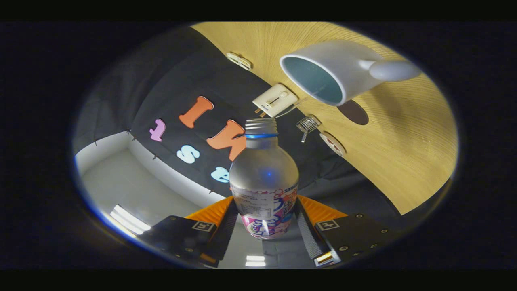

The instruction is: Take the bottle from table, then pour the juice into the cup, finally place the bottle on the coaster

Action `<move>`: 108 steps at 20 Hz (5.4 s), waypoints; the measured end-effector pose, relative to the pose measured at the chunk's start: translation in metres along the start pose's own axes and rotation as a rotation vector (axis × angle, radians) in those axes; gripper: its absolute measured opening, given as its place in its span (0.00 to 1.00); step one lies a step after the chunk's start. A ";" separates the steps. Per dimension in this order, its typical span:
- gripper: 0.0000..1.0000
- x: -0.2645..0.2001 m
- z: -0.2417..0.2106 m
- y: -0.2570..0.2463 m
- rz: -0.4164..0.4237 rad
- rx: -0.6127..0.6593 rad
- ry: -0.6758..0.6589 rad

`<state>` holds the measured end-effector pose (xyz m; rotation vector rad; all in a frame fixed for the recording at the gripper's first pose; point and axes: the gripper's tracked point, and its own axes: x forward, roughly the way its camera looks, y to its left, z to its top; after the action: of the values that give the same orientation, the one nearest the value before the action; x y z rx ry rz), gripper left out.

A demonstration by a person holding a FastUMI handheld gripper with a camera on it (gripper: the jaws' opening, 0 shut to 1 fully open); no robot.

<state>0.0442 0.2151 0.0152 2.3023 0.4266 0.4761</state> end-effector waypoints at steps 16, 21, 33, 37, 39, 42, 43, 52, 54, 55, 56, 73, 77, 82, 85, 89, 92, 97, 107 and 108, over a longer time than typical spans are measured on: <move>0.76 0.002 0.020 -0.027 -0.143 -0.304 -0.074; 0.76 -0.002 0.023 -0.047 -0.259 -0.510 -0.064; 0.76 0.002 0.040 -0.045 -0.386 -1.045 -0.066; 0.76 0.011 0.041 -0.050 -0.425 -1.177 -0.065; 0.76 0.015 0.043 -0.048 -0.440 -1.281 -0.079; 0.76 0.024 0.040 -0.040 -0.442 -1.421 -0.102; 0.76 0.028 0.041 -0.039 -0.445 -1.448 -0.106; 0.76 0.062 0.064 -0.044 -0.536 -1.776 -0.179; 0.76 0.071 0.075 -0.046 -0.563 -1.848 -0.204; 0.76 0.077 0.080 -0.048 -0.579 -1.884 -0.213; 0.76 0.083 0.085 -0.051 -0.595 -1.919 -0.217; 0.77 0.112 0.137 -0.099 -0.748 -2.096 -0.175; 0.78 0.110 0.135 -0.100 -0.736 -2.116 -0.178; 0.90 0.107 0.129 -0.102 -0.734 -2.097 -0.171; 0.97 0.106 0.119 -0.092 -0.716 -2.136 -0.186; 0.97 0.098 0.095 -0.070 -0.668 -2.169 -0.187; 0.97 0.086 0.066 -0.044 -0.595 -2.172 -0.189; 0.97 0.047 0.034 0.006 -0.514 -2.211 -0.213; 0.97 -0.053 0.011 0.070 -0.413 -2.239 -0.279; 0.97 -0.060 0.013 0.077 -0.407 -2.240 -0.295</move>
<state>0.0100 0.1294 0.0496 0.0716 0.0103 0.1185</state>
